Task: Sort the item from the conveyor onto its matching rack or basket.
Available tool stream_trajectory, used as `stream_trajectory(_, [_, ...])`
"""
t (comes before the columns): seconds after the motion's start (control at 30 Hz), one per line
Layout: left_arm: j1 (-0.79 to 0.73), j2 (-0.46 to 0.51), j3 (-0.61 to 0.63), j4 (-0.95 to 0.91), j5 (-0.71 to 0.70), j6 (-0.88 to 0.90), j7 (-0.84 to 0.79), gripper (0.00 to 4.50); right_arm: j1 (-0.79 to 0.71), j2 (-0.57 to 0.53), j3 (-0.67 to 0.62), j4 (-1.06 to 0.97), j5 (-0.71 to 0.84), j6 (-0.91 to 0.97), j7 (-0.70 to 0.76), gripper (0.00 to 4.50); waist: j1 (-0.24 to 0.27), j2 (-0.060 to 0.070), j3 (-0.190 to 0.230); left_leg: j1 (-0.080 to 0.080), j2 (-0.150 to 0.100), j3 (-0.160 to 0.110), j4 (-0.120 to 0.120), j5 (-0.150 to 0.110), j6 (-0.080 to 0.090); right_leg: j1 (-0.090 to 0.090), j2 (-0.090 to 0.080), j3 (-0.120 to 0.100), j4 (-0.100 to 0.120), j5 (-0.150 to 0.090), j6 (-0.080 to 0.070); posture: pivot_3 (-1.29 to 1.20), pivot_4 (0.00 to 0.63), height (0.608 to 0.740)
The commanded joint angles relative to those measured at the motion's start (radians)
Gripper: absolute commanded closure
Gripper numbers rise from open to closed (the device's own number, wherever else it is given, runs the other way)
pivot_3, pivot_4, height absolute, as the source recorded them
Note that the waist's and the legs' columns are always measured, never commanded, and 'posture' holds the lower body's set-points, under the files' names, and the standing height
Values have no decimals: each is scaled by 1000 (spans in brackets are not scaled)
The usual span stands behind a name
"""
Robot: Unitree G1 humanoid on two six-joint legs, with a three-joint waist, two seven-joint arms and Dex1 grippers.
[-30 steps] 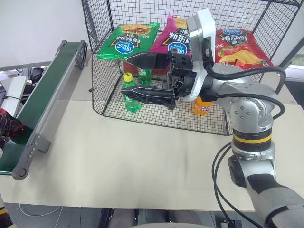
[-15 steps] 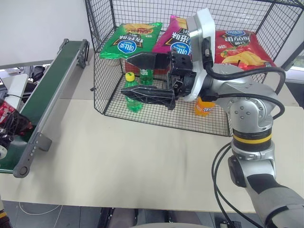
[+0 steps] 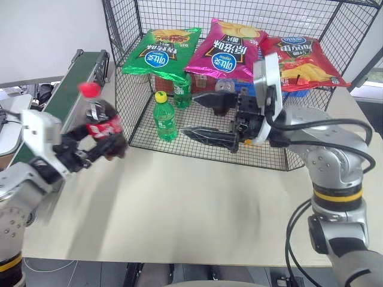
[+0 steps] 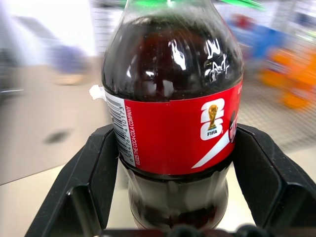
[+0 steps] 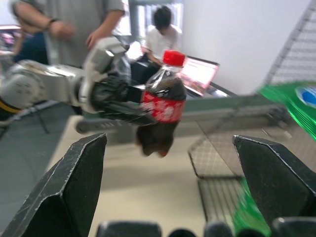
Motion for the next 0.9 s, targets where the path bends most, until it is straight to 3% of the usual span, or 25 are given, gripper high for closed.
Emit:
stream_trajectory(0.03, [-60, -4, -90, -29, 26, -51, -57, 1573, 77, -31, -40, -108, -28, -26, -52, 0, 4, 0, 0, 0, 0, 0, 0, 0, 0, 0, 1, 0, 0, 0, 0, 0, 150, 740])
stream_trajectory(0.17, [-157, -89, -280, 36, 140, -136, -89, 1573, 201, -43, -41, -199, -121, -15, -195, 0, 13, 1, 0, 0, -1, 1, 1, 0, 0, 1, 3, 0, -1, 0, 0, 0, 150, 740])
stream_trajectory(0.33, [-322, -299, -481, 241, 324, -296, -69, 1573, 357, -18, -16, -283, -271, -15, -386, 0, 32, 1, 0, -1, -3, 2, 3, 0, 0, 1, 10, 0, -1, 0, 2, 0, 150, 740])
stream_trajectory(0.63, [-609, -599, -589, 748, 539, -601, -60, 1573, 411, 97, -2, -298, -393, -10, -564, 0, 32, 1, 0, -3, -3, 2, 5, 0, 0, 1, 17, 3, -1, 0, 2, 0, 150, 740])
stream_trajectory(0.9, [-773, -733, -587, 1171, 674, -863, -5, 1573, 473, 141, 8, -331, -440, 7, -627, 0, 34, 1, 0, -4, -4, 2, 5, 1, 0, 1, 17, 3, 0, 0, 2, 0, 150, 740])
